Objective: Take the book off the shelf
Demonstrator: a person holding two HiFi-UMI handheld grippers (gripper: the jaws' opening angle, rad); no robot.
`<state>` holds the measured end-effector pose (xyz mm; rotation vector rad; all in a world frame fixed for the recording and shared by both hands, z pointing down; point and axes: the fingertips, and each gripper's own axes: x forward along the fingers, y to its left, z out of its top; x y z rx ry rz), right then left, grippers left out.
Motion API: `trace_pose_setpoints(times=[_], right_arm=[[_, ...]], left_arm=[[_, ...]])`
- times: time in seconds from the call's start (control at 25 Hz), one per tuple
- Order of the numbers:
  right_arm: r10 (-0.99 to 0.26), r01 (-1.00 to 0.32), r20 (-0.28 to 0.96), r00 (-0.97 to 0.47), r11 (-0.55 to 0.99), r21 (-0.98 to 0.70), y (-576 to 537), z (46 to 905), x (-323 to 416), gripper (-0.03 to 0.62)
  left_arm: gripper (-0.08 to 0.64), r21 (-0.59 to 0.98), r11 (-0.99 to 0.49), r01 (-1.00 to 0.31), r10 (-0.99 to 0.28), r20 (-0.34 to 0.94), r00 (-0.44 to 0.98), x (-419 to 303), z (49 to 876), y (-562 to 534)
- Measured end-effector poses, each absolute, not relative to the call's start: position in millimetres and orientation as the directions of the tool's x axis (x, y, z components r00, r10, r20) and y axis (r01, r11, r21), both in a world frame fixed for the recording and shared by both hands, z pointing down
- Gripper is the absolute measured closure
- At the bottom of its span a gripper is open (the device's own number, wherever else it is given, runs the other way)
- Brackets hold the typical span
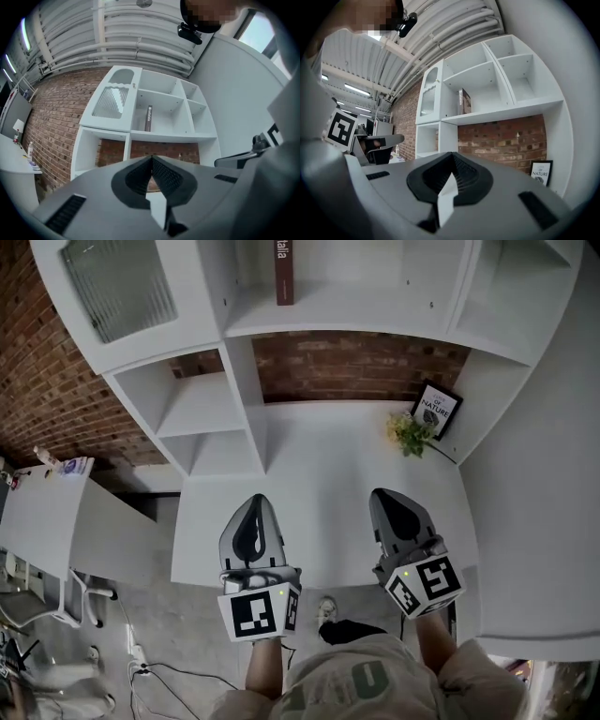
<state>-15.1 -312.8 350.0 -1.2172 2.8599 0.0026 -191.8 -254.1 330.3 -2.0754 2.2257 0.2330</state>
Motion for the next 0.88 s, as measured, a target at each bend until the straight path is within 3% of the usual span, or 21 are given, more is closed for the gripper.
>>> trace_pose_setpoints(times=[0.28,0.48,0.88], right_arm=[[-0.665,-0.661,-0.04,-0.746,0.746,-0.087,-377,348,-42,0.577],[-0.688,-0.69,-0.043,-0.724,0.723,0.041,-391,339,-46,0.577],[-0.733,-0.745,-0.145,-0.665,0.664,0.06,-383,292,-33,0.577]], left_arm=[[0.548,0.031,0.061,-0.998,-0.986,-0.151,-0.065,-199,320,-324],[0.548,0.027,0.04,-0.999,-0.992,-0.121,-0.043,-195,317,-350],[0.548,0.057,-0.024,-0.998,-0.976,-0.219,0.011,-195,273,-364]])
